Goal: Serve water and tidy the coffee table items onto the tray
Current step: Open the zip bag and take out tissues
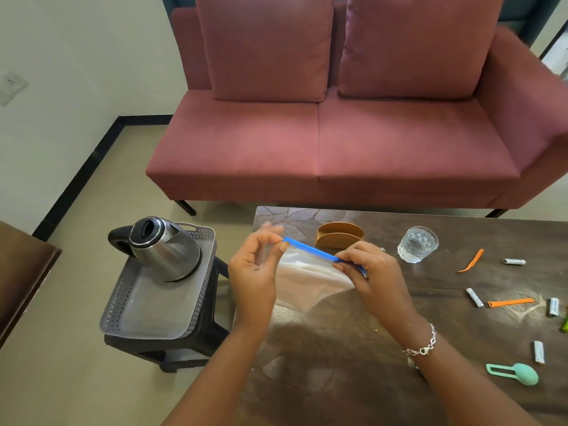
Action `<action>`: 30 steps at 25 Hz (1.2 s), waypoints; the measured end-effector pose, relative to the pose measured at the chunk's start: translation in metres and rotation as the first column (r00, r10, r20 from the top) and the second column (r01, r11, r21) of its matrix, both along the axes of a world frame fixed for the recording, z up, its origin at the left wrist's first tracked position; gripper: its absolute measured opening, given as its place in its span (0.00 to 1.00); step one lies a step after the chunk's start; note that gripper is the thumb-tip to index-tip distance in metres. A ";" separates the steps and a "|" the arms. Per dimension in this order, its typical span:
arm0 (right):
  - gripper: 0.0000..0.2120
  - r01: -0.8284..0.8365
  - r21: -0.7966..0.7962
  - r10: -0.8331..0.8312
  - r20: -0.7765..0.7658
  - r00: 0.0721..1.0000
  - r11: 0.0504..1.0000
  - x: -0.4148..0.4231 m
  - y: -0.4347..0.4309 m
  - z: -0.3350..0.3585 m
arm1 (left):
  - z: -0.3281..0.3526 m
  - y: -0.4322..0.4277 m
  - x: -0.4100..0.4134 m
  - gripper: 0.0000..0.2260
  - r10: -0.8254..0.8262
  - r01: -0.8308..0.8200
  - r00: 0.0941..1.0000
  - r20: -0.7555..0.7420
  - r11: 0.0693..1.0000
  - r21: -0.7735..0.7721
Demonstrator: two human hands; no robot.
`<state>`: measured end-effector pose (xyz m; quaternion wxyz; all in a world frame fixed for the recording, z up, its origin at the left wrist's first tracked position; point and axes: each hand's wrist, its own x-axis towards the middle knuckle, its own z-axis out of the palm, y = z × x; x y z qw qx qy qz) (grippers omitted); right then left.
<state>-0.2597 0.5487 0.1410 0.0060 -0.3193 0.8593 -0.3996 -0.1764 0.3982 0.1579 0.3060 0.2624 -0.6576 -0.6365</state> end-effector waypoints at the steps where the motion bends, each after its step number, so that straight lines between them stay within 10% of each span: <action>1: 0.05 0.053 -0.001 -0.053 0.005 0.999 0.999 0.000 -0.001 -0.001 | -0.004 0.006 -0.001 0.07 0.116 -0.117 0.993 0.030 0.993 0.020; 8: 0.03 0.110 0.022 -0.110 0.004 0.994 0.994 0.018 -0.012 -0.007 | -0.015 0.053 -0.003 0.03 -0.029 -0.082 0.985 0.171 0.790 0.607; 30: 0.05 0.030 -0.074 0.001 0.390 0.921 0.997 0.020 -0.004 0.003 | -0.014 0.057 -0.004 0.05 0.011 -0.146 0.978 0.207 0.747 0.649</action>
